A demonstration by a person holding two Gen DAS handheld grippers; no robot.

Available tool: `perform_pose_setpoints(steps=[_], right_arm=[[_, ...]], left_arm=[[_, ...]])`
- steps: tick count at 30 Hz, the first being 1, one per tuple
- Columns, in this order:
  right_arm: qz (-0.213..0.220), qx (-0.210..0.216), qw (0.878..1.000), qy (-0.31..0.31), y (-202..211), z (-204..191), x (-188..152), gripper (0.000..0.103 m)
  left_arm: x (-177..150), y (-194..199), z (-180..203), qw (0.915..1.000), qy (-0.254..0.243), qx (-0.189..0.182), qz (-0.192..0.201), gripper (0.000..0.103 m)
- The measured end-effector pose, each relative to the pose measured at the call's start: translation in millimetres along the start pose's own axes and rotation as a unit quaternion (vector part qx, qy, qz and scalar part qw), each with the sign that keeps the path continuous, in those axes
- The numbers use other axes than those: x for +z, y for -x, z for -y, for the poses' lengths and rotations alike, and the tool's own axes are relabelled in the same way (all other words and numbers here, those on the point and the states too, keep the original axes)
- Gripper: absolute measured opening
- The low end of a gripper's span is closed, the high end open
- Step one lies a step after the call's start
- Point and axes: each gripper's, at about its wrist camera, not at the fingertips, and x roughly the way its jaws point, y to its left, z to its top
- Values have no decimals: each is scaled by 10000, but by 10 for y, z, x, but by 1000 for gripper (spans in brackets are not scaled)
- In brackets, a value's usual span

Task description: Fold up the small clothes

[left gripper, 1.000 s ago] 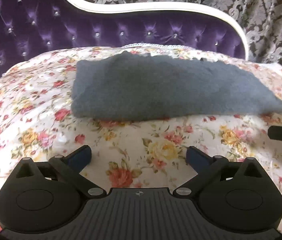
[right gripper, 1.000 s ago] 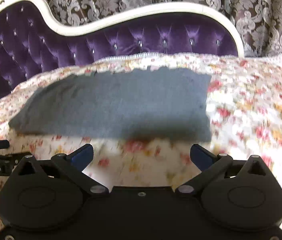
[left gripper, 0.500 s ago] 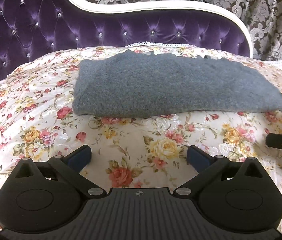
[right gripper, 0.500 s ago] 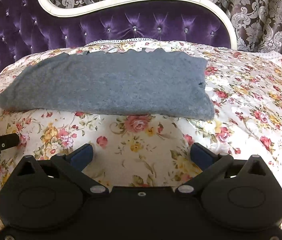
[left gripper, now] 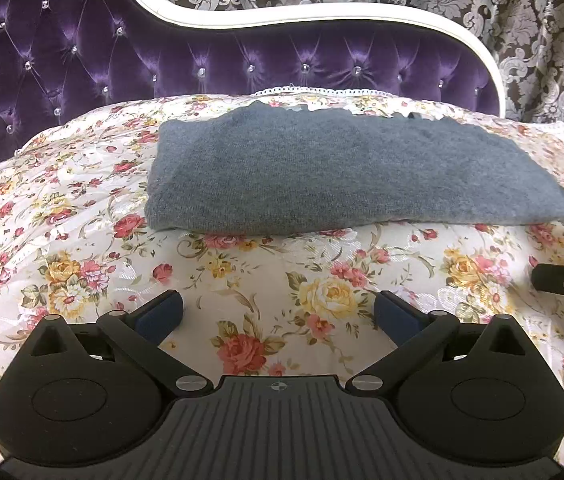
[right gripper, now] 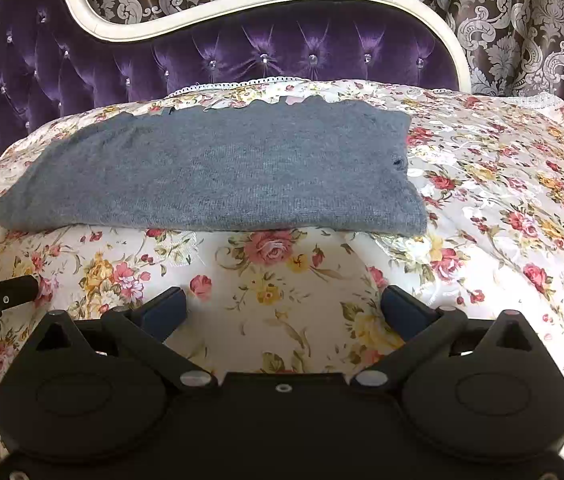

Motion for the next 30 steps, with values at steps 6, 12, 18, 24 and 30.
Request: perform_pose_setpoints(steps=[6, 12, 18, 24, 30], right_arm=[[50, 15, 10000, -32, 9, 5, -13, 103], [66, 23, 10000, -47, 12, 2, -17, 103], [74, 36, 9999, -66, 16, 4, -19, 103], [72, 37, 9999, -62, 14, 6, -18, 103], [99, 23, 9999, -60, 21, -3, -24, 103]], left_arm=[[-4, 6, 2, 10000, 4, -2, 12, 103], [-4, 13, 0, 10000, 18, -5, 26, 103], [-11, 18, 2, 10000, 24, -4, 42, 103], [-13, 16, -4, 10000, 23, -1, 44, 103], [-18, 18, 3, 10000, 15, 7, 52, 103]])
